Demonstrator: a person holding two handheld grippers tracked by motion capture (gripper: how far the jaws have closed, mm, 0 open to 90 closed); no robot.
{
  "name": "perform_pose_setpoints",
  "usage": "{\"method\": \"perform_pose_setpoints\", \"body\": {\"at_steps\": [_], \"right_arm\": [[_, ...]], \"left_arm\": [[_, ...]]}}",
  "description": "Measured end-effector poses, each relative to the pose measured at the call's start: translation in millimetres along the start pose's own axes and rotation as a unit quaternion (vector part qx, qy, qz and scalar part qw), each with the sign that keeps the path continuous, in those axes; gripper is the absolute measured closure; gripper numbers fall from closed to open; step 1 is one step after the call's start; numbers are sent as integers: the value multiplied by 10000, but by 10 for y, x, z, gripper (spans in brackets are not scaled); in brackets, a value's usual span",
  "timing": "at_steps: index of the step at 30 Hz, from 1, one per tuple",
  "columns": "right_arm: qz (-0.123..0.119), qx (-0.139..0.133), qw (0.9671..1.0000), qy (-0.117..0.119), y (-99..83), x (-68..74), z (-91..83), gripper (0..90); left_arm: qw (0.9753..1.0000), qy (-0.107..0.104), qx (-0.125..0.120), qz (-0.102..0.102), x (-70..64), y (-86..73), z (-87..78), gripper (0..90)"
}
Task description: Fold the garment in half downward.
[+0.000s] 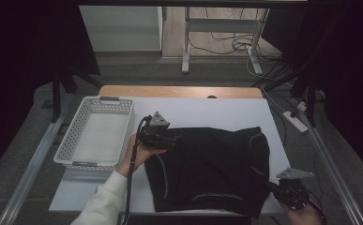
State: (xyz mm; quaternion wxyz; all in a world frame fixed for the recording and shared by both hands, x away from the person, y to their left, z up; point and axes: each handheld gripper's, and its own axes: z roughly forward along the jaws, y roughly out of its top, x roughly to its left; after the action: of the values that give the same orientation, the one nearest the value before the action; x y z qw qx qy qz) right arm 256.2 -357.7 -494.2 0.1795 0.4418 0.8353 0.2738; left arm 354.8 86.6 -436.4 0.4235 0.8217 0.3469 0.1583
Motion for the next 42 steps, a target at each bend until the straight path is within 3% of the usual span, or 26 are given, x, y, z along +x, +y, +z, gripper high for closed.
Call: {"method": "perform_pose_setpoints", "body": {"at_steps": [1, 2, 3, 4, 6, 10, 16, 17, 20, 23, 27, 31, 36, 42], "right_arm": [[0, 0, 10000, 0, 0, 0, 0, 845], [14, -169, 9998, -60, 33, 1, -7, 689], [14, -169, 9998, -60, 33, 1, -7, 689], [-4, -391, 9991, -133, 99, 14, -43, 588], [-25, -548, 9984, -135, 175, 34, -63, 546], [-83, -536, 9985, 12, 302, 93, 26, 516], [-157, -215, 9996, -122, 383, 102, 249, 522], [-117, -153, 9998, -12, 386, 80, 315, 579], [-246, -108, 9996, 27, 389, 100, 324, 708], [-319, -84, 9994, 40, 380, 125, 314, 766], [-442, -97, 9989, -73, 351, 188, 222, 816], [-375, -128, 9989, -250, 186, 222, -28, 830], [-182, -167, 9995, -184, 52, 217, -172, 833], [-234, -203, 9995, -100, -29, 334, -229, 824]], "left_arm": [[10000, 0, 0, 0, 0, 0, 0, 294], [10000, 6, -5, -22, 7, 1, 2, 294], [10000, 6, -5, -22, 7, 1, 2, 294], [10000, 3, 12, -36, 15, -1, 9, 294], [10000, 1, 21, -42, 14, -2, 13, 294], [10000, -1, 7, -19, 2, 1, 6, 294], [10000, -2, 21, -9, -3, 0, 12, 294], [10000, -3, 21, -7, -3, -1, 12, 293], [10000, 0, 18, -25, 8, -3, 13, 293], [10000, 5, 25, -37, 13, -5, 13, 293], [10000, 5, 5, -19, 6, -3, 2, 293], [10000, 0, -4, -41, 25, -6, 0, 293], [10000, 10, -27, -51, 29, -5, -16, 293], [10000, 24, -50, -67, 39, 0, -33, 293]]}}
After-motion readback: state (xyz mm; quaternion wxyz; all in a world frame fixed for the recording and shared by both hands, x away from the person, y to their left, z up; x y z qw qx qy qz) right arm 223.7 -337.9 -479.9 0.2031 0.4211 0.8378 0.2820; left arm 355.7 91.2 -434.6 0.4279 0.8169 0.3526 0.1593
